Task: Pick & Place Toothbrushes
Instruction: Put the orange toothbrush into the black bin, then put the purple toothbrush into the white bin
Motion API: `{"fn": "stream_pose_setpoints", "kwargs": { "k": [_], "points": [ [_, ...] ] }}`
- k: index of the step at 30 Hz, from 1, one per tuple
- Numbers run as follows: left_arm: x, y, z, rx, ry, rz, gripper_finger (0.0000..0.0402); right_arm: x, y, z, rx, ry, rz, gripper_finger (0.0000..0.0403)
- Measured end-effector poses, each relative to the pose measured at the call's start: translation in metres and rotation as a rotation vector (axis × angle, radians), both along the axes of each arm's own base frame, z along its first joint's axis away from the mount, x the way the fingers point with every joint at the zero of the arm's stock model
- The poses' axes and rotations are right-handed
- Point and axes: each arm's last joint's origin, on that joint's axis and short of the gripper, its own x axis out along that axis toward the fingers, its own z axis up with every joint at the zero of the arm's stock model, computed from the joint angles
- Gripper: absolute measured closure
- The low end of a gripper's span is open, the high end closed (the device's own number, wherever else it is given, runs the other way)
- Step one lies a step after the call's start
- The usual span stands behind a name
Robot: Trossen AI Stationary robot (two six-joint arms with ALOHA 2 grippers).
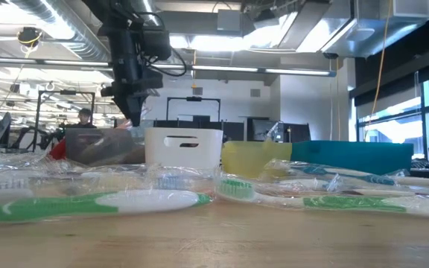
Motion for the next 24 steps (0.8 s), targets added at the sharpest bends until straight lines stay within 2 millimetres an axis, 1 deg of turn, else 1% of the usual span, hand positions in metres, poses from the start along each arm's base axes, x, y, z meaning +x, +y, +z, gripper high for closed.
{"fn": "stream_pose_setpoints", "kwargs": {
  "k": [9, 15, 19, 24],
  "points": [
    [-0.0014, -0.0027, -0.001, -0.062, -0.013, 0.029, 0.0359, 0.0, 0.0, 0.0, 0.002, -0.001, -0.002, 0.0263],
    [-0.0014, -0.0028, -0.001, -0.063, -0.013, 0.032, 0.035, 0.0, 0.0, 0.0, 0.002, -0.001, -0.002, 0.0274],
    [-0.0014, -0.0026, -0.001, -0.059, -0.011, 0.032, 0.0327, 0.0, 0.0001, 0.0, 0.006, 0.001, -0.001, 0.0284],
    [-0.0015, -0.0025, -0.0009, -0.054, -0.008, 0.033, 0.0286, 0.0, 0.0001, 0.0, 0.006, 0.001, -0.001, 0.0289]
  ]
}}
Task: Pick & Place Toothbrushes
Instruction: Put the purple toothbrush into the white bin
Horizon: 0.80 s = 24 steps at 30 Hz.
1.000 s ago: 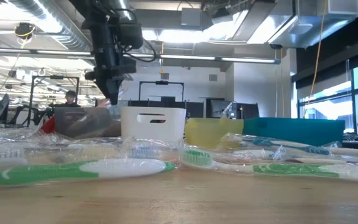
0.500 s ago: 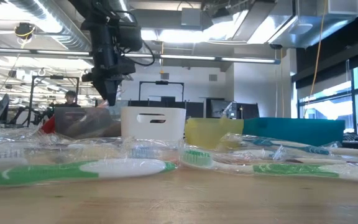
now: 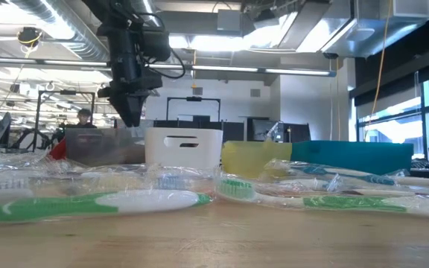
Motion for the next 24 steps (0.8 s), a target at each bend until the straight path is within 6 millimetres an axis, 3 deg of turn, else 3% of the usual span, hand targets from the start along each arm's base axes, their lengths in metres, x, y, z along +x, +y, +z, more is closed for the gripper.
{"fn": "stream_pose_setpoints", "kwargs": {
  "k": [6, 11, 16, 24],
  "points": [
    [-0.001, 0.001, 0.0, 0.026, 0.016, 0.003, 0.0241, 0.0, 0.0, 0.0, 0.0, 0.0, 0.0, 0.0275],
    [-0.004, -0.009, 0.012, 0.004, -0.036, -0.075, 0.0229, 0.0, 0.0, 0.0, -0.002, 0.002, 0.0, 0.026],
    [-0.01, -0.032, 0.032, 0.03, -0.068, -0.212, 0.0232, 0.0, 0.0, -0.001, -0.006, 0.006, 0.0, 0.0249],
    [-0.021, -0.08, 0.072, 0.069, -0.304, -0.399, 0.0232, 0.0, 0.0, -0.001, -0.006, 0.006, 0.001, 0.0244]
  ]
}}
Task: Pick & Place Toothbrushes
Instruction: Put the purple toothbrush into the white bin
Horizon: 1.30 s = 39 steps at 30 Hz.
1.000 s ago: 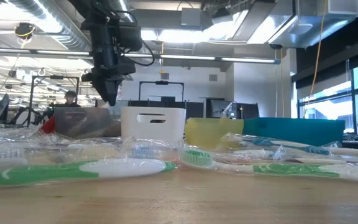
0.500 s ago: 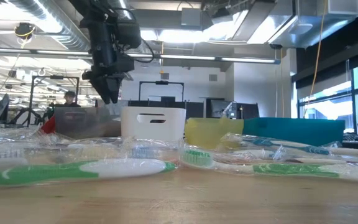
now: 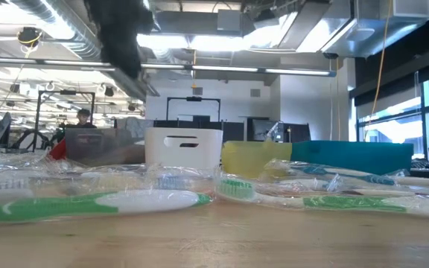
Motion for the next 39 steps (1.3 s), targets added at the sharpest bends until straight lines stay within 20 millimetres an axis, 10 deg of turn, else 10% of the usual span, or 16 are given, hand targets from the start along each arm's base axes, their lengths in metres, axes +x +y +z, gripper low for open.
{"fn": "stream_pose_setpoints", "kwargs": {
  "k": [8, 18, 39],
  "points": [
    [0.013, -0.069, 0.016, 0.116, -0.148, -0.413, 0.0232, 0.0, 0.001, 0.0, 0.01, 0.009, 0.009, 0.0258],
    [0.034, -0.134, -0.021, 0.261, 0.057, -0.709, 0.0231, 0.0, 0.001, 0.0, 0.023, 0.012, 0.004, 0.0269],
    [0.083, -0.143, -0.117, 0.232, 0.441, -0.83, 0.0244, 0.0, 0.001, 0.0, 0.028, 0.01, 0.0, 0.0233]
  ]
}}
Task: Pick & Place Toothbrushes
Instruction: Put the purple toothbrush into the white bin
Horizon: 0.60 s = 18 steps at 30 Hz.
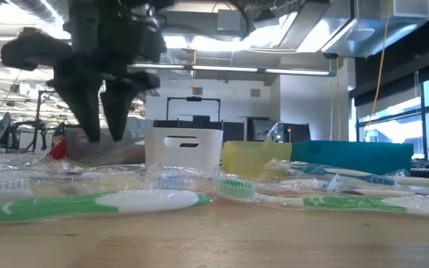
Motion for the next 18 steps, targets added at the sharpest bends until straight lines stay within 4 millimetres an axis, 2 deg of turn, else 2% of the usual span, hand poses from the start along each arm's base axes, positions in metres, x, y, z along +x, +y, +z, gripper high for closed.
{"fn": "stream_pose_setpoints", "kwargs": {
  "k": [8, 18],
  "points": [
    [0.006, 0.006, -0.015, -0.014, 0.049, 0.011, 0.0244, 0.0, 0.0, 0.0, -0.001, 0.0, 0.001, 0.023],
    [0.009, 0.006, -0.018, -0.015, 0.038, 0.005, 0.0244, 0.0, 0.0, 0.0, -0.001, 0.0, 0.001, 0.0253]
  ]
}}
